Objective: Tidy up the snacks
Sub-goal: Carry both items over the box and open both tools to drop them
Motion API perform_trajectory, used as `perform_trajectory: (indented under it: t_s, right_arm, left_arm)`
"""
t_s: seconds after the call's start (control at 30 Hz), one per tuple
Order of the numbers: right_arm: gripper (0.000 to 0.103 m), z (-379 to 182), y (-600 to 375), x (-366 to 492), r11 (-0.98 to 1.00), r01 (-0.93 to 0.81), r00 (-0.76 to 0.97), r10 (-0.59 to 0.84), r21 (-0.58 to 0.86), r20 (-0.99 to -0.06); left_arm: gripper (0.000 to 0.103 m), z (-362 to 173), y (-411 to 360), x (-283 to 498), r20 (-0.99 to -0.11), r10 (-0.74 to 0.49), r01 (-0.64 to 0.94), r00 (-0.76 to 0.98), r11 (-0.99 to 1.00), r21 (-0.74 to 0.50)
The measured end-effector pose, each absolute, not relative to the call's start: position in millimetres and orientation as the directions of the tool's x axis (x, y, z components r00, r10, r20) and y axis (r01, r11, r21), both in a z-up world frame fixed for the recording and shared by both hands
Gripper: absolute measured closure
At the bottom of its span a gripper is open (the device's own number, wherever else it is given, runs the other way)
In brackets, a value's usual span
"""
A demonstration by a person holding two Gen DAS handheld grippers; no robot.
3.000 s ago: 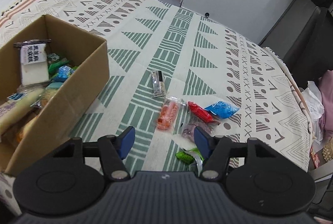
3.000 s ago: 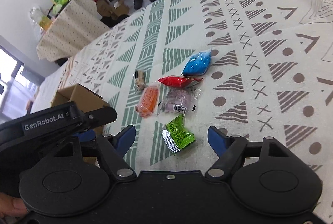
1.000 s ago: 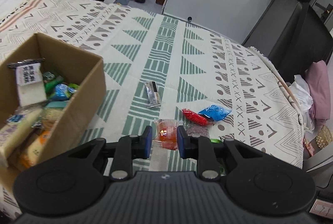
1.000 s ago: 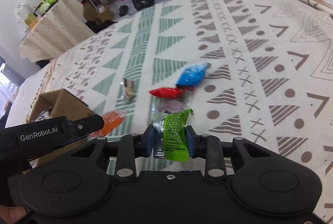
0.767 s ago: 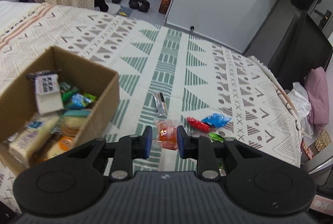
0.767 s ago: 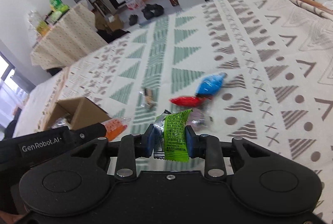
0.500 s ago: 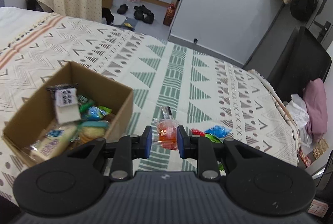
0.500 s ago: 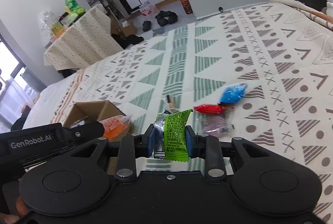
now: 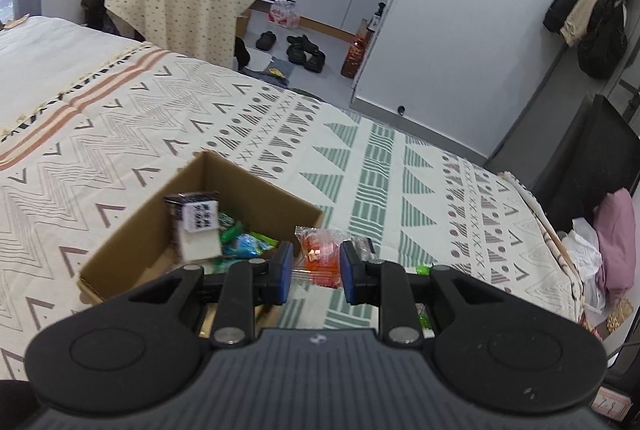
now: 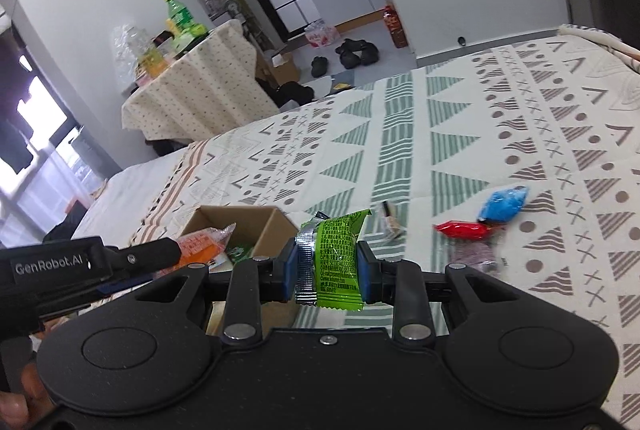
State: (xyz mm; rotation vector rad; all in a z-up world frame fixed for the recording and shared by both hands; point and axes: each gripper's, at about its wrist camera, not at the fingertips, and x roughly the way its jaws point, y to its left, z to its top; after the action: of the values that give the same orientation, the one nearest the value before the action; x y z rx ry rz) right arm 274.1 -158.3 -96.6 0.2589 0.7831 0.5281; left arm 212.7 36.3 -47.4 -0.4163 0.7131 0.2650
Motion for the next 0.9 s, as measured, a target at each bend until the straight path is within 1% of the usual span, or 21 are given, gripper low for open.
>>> perform_trajectory:
  t_s: [0.43,0.63,0.7,0.77,0.83,0.9]
  right_arm:
    - [0.074,-87,-116,267,0.82,-0.434,0.581,0.572,0.374,-0.579]
    - [0.074,-88,-90,259,0.815,-0.467,0.568,0.574,0.344,-0.59]
    - [0.074,-87,-81,256,0.81,-0.481,0.563,0.578,0.334,-0.591]
    - [0.074,-86,-71,253,0.804,-0.495,0.557,0.584,0.329,-0.59]
    - [0.074,-86,-61,250,0.798,-0.507,0.548,0.59,0.326,-0.593]
    - [0.074,-87,-53,249,0.794,-0.513,0.533,0.592,0.325,-0.604]
  left_arm:
    - [0.079,-56,101,191,-0.692,0.126,-0.45,0.711,0.837,-0.311]
    - [0.079,-69,129,182,-0.712,0.107,-0.479,0.694,0.807,-0.345]
    - [0.077,-74,136,182,-0.725,0.085,-0.477,0.683,0.804,-0.355]
    - [0.075,-78,140,182,-0.749,0.105,-0.495,0.654,0.809,-0.318]
    - [0.075,-80,147,181,-0.759,0.099,-0.501,0.643,0.804,-0.32]
    - [0.068,-81,153,180,-0.763,0.073,-0.495,0.643,0.799,-0.341]
